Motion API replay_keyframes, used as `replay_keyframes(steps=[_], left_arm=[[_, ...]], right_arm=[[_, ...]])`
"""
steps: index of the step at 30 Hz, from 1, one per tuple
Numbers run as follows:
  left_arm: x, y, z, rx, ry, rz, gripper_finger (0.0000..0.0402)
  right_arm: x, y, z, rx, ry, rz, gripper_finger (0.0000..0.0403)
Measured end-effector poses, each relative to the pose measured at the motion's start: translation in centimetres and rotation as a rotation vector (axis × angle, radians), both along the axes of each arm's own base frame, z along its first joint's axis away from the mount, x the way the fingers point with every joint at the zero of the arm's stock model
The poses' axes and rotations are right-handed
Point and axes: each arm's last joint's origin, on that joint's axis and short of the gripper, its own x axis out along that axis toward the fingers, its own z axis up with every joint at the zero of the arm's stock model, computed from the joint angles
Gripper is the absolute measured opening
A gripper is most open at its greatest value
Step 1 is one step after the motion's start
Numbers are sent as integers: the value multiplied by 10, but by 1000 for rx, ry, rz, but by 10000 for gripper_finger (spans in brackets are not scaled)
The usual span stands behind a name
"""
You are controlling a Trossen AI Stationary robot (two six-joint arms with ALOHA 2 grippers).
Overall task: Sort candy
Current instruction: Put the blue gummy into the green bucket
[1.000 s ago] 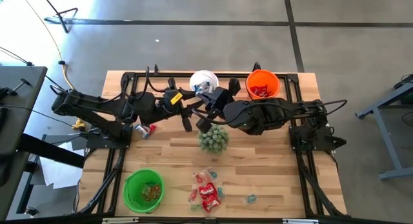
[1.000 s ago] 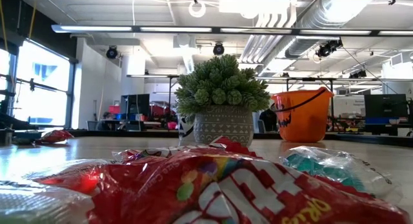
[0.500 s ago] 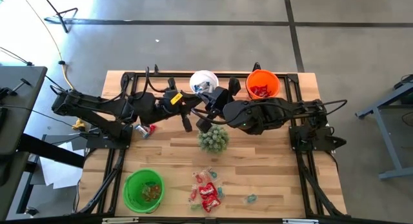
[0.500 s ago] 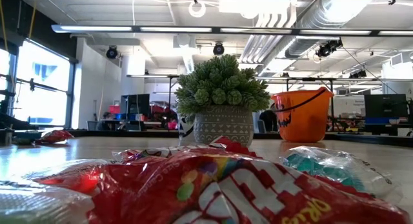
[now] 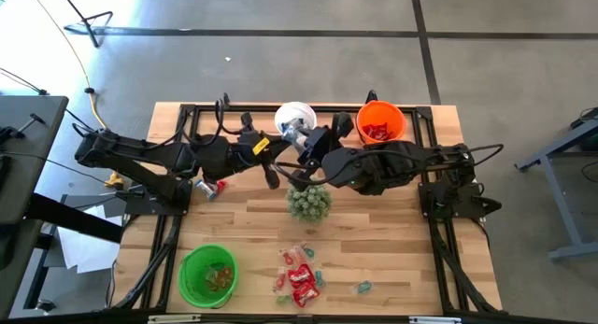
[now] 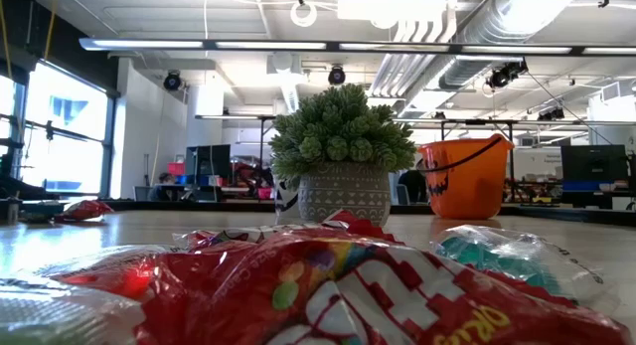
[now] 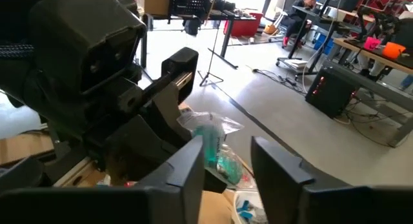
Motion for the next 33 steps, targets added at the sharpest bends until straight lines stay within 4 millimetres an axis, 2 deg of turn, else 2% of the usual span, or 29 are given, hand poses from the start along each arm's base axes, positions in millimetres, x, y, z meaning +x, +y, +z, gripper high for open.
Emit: replay_keyframes(steps=[5, 10, 14, 18, 24, 27, 33], left_arm=[[0, 0, -1, 2, 8, 14, 0], [-8, 3, 3, 4, 15, 55, 0], [-20, 5, 8, -4, 16, 65, 0], [-37, 4, 10, -55, 48, 59, 0], [-65, -7, -4, -262, 174, 2, 0], [-73, -18, -17, -411, 274, -68, 0], [-83, -44, -37, -720, 484, -205, 0]], right_arm=[[-4, 0, 3, -4, -4, -7, 162], [-21, -1, 13, 1, -17, -20, 183], [-39, -6, 18, 38, -20, -60, 190], [-53, -10, 14, 118, 25, -66, 191], [-67, -12, -5, 259, 177, -79, 191], [-74, -13, -11, 323, 238, -97, 191], [-74, -11, -12, 372, 273, -54, 191]])
